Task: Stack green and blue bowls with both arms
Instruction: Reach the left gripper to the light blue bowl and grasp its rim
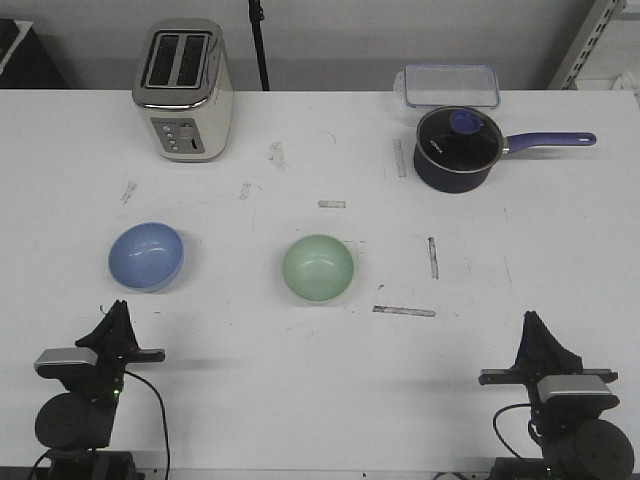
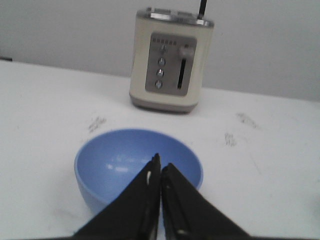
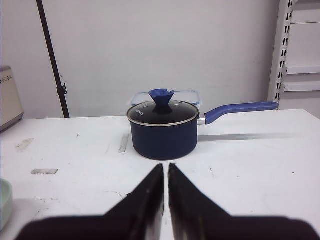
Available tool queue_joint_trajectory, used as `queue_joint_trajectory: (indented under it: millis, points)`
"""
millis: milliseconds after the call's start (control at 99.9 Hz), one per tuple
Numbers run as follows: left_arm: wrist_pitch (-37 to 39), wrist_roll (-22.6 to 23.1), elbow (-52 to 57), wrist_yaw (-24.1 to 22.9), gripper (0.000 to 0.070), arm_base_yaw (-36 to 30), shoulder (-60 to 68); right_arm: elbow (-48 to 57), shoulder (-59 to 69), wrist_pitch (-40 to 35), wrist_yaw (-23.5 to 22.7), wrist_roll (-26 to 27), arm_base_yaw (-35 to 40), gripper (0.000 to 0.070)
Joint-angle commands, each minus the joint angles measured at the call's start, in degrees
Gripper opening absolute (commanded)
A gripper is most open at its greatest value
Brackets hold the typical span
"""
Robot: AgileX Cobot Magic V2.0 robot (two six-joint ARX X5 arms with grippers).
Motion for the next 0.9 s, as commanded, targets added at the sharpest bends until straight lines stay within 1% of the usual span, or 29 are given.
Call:
queue_joint_trajectory:
  millis: [0,150,270,400,460,661,741,821,891]
  points:
    - [-0.44,0.68,3.08,0.22,0.0002,0.02,2.67,0.00,-0.28,0.74,-0.02,0.72,0.04,0.0005]
    - [-4.46,1.38,10.56,0.22,0.0002,0.02,11.21,0.00,-0.28,0.74,-0.02,0.72,0.04,0.0004]
    - [-4.72,3.32,16.68,0.22,0.0002,0.02,19.30,0.00,-0.28,0.74,-0.02,0.72,0.04,0.0004]
    - [-5.18,3.34,22.86,0.24,0.0002,0.02,28.61,0.00,-0.28,0.74,-0.02,0.72,0.04,0.0004]
    - [-6.60,3.45,25.64,0.24,0.0002,0.02,32.65,0.00,-0.28,0.74,-0.02,0.72,0.04,0.0004]
    - [-16.44,3.48,34.56,0.35,0.0002,0.02,43.50,0.00,-0.28,0.74,-0.02,0.72,0.04,0.0005]
    - [-21.81,3.48,37.73,2.58,0.0002,0.04,47.10,0.00,-0.28,0.74,-0.02,0.72,0.04,0.0004]
    - [-27.32,3.48,41.24,2.60,0.0002,0.46,50.73,0.00,-0.28,0.74,-0.02,0.72,0.04,0.0004]
    - [-30.69,3.21,44.30,2.64,0.0002,0.52,53.70,0.00,-0.28,0.74,-0.02,0.72,0.04,0.0005]
